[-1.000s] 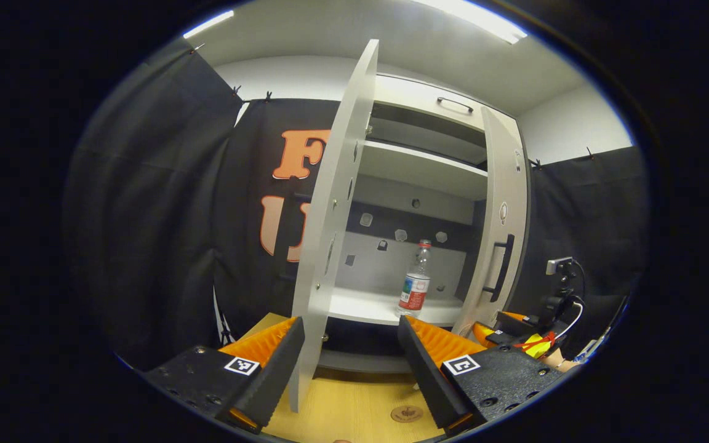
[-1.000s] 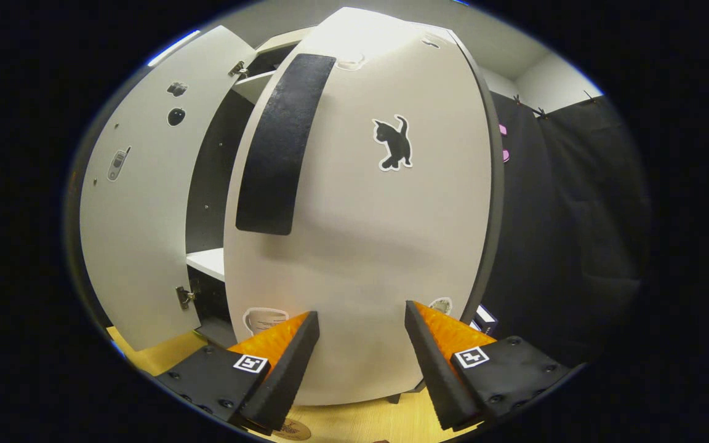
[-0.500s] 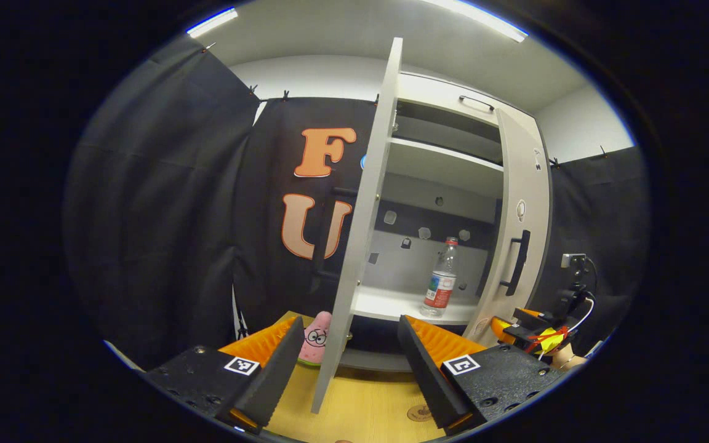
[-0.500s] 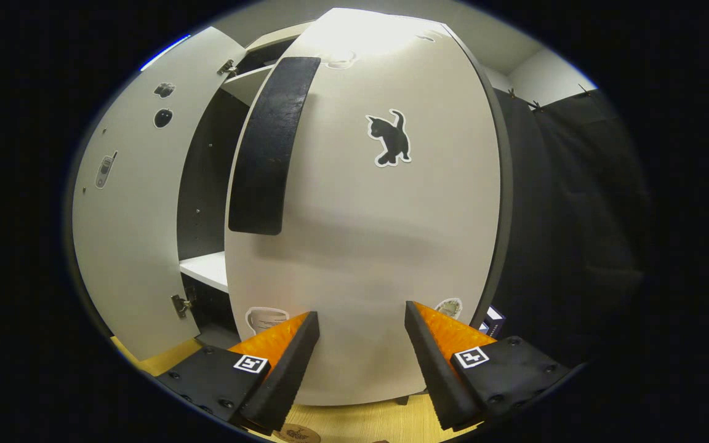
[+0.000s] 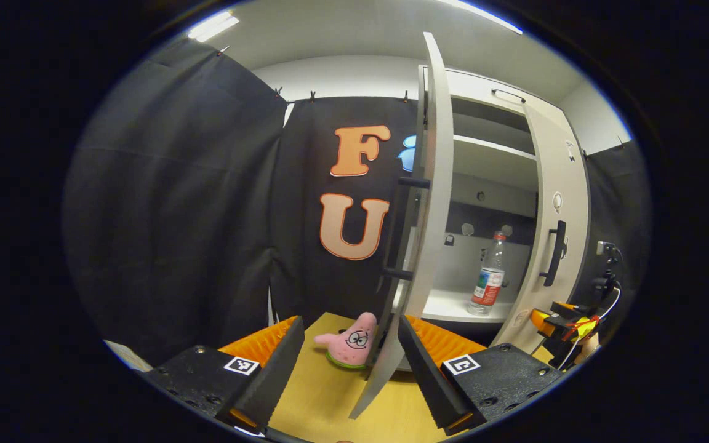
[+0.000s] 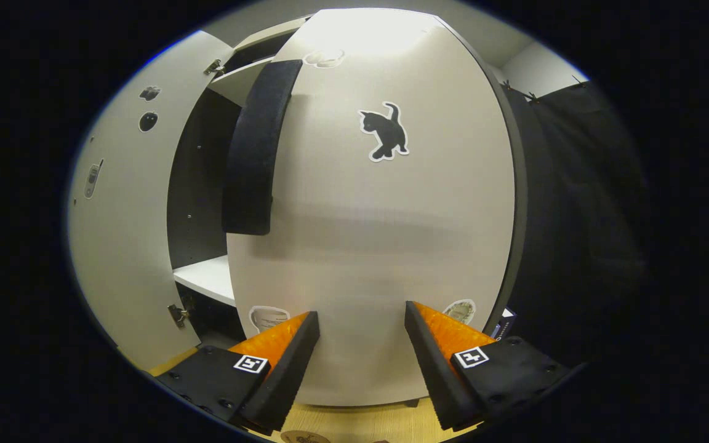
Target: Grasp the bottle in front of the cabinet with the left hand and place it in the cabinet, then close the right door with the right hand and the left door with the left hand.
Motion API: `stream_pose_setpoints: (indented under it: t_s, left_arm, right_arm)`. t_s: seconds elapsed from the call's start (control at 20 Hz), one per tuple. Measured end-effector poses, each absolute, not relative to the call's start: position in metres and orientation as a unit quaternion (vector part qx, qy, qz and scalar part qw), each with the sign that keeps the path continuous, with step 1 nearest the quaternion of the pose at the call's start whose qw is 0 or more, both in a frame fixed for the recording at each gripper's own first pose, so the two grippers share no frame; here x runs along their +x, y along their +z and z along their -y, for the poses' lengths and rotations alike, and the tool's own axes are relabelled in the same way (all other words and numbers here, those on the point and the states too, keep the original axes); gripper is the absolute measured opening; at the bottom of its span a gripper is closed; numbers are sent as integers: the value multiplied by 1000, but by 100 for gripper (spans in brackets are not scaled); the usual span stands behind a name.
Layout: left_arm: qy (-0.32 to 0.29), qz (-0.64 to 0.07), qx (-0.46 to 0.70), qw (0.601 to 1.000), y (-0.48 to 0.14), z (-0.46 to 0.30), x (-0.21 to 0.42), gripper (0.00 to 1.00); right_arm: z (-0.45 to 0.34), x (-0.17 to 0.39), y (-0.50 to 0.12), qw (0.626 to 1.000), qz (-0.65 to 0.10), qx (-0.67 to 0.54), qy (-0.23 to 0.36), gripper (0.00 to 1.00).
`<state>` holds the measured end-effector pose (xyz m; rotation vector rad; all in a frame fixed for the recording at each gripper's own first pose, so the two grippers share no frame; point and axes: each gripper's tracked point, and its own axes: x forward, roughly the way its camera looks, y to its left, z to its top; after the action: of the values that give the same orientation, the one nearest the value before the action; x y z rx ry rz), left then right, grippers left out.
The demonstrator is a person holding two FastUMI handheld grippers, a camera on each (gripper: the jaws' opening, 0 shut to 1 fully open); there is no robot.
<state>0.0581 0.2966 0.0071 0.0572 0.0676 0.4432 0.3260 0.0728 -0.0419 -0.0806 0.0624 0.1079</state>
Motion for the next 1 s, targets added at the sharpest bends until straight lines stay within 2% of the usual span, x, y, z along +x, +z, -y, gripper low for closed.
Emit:
stream_pose_setpoints:
  t_s: [0.25, 0.3, 0.35, 0.45, 0.5, 0.75, 0.8, 0.9, 1.0]
  left_arm:
    - [255, -43, 34, 965, -5, -324, 56, 94]
    - [254, -46, 27, 966, -9, -325, 58, 90]
    - [251, -48, 19, 967, -13, -325, 62, 93]
    - [240, -53, 10, 969, -20, -322, 69, 90]
    - [233, -55, 7, 971, -24, -319, 72, 94]
    - [219, -66, 19, 973, -24, -311, 77, 92]
    - [211, -69, 11, 975, -26, -305, 78, 96]
    - [192, -71, -3, 979, -31, -290, 81, 88]
    - [173, -75, -9, 982, -34, -276, 85, 88]
  right_arm:
    - [-85, 316, -42, 997, -28, -51, 54, 94]
    - [-85, 315, -41, 997, -28, -55, 52, 94]
    - [-85, 316, -41, 997, -27, -56, 51, 94]
    - [-82, 316, -38, 997, -28, -51, 49, 94]
    - [-79, 314, -35, 997, -24, -48, 47, 94]
    - [-59, 288, -20, 998, -13, -43, 37, 94]
    - [-56, 282, -19, 998, -13, -44, 36, 94]
    - [-50, 271, -12, 998, -7, -48, 32, 94]
    - [-43, 259, -4, 999, -2, -45, 27, 94]
